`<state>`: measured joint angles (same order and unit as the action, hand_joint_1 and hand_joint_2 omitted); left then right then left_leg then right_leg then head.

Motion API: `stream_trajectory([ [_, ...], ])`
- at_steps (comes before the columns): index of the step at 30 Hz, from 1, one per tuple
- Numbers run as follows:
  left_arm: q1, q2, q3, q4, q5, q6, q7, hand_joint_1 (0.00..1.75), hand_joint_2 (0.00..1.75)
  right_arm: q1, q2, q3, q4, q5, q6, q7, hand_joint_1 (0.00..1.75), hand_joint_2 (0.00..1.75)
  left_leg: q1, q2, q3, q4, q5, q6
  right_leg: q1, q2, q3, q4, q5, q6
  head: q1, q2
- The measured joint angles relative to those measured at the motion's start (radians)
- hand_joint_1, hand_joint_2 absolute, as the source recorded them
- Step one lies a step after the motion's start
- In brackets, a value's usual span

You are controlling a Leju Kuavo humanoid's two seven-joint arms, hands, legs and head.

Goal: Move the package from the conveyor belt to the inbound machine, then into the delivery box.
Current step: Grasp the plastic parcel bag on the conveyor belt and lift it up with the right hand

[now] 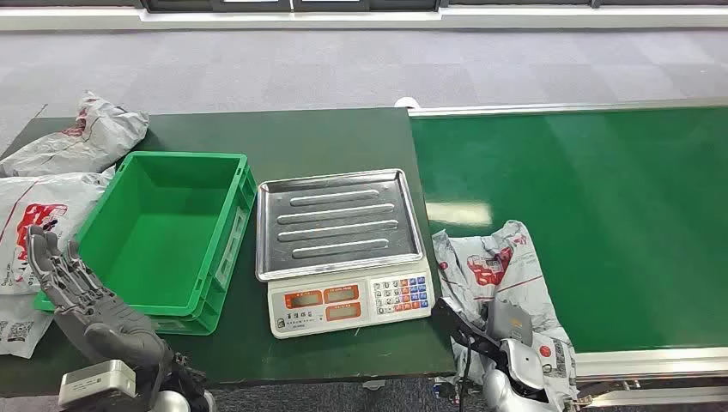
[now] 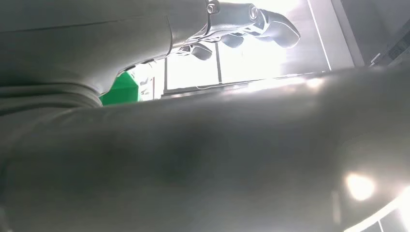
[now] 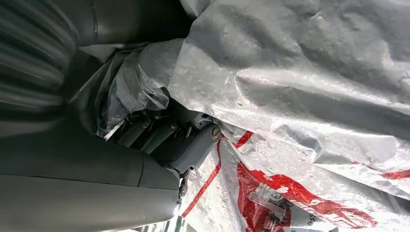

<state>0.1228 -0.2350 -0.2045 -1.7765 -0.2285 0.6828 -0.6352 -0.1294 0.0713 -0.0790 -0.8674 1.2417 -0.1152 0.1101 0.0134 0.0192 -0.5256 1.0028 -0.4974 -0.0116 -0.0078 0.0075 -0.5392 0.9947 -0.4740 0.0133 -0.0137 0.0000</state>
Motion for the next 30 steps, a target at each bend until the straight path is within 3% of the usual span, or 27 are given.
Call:
stream_trajectory([
  [13, 0.000, 0.000, 0.000, 0.000, 0.000, 0.000, -0.002, 0.00, 0.00, 0.010, 0.000, -0.001, -0.016, 0.003, -0.004, 0.001, 1.75, 1.75, 0.000, -0.002, -0.004, 0.000, 0.000, 0.000, 0.000, -0.002, -0.002, 0.000, 0.000, 0.000, 0.000, 0.000],
  [19, 0.004, 0.000, 0.001, -0.003, 0.000, -0.001, -0.011, 0.00, 0.00, 0.060, 0.002, -0.023, -0.114, 0.036, -0.069, 0.017, 1.75, 1.75, -0.001, -0.011, -0.008, 0.001, 0.004, 0.002, -0.002, -0.009, -0.008, 0.000, 0.001, 0.001, 0.000, 0.000],
  [23, 0.005, 0.000, 0.002, -0.003, 0.003, -0.002, -0.018, 0.00, 0.00, 0.113, 0.014, -0.066, -0.264, 0.076, -0.169, 0.032, 1.75, 1.75, -0.001, -0.014, -0.013, 0.001, 0.005, 0.002, -0.003, -0.011, -0.012, 0.001, 0.001, 0.001, 0.000, 0.000],
  [28, -0.007, 0.000, 0.002, 0.014, 0.043, -0.002, -0.050, 0.00, 0.00, 0.203, 0.024, -0.166, -0.575, 0.136, -0.496, 0.006, 1.75, 1.75, -0.004, -0.017, -0.017, 0.002, 0.005, 0.002, -0.004, -0.015, -0.015, 0.001, 0.001, 0.002, 0.000, 0.000],
  [30, -0.011, 0.000, 0.002, 0.027, 0.057, 0.001, -0.059, 0.00, 0.00, 0.217, 0.024, -0.217, -0.699, 0.156, -0.559, -0.035, 1.75, 1.75, -0.004, -0.015, -0.018, 0.002, 0.005, 0.003, -0.004, -0.014, -0.016, 0.001, 0.001, 0.002, 0.000, 0.000],
])
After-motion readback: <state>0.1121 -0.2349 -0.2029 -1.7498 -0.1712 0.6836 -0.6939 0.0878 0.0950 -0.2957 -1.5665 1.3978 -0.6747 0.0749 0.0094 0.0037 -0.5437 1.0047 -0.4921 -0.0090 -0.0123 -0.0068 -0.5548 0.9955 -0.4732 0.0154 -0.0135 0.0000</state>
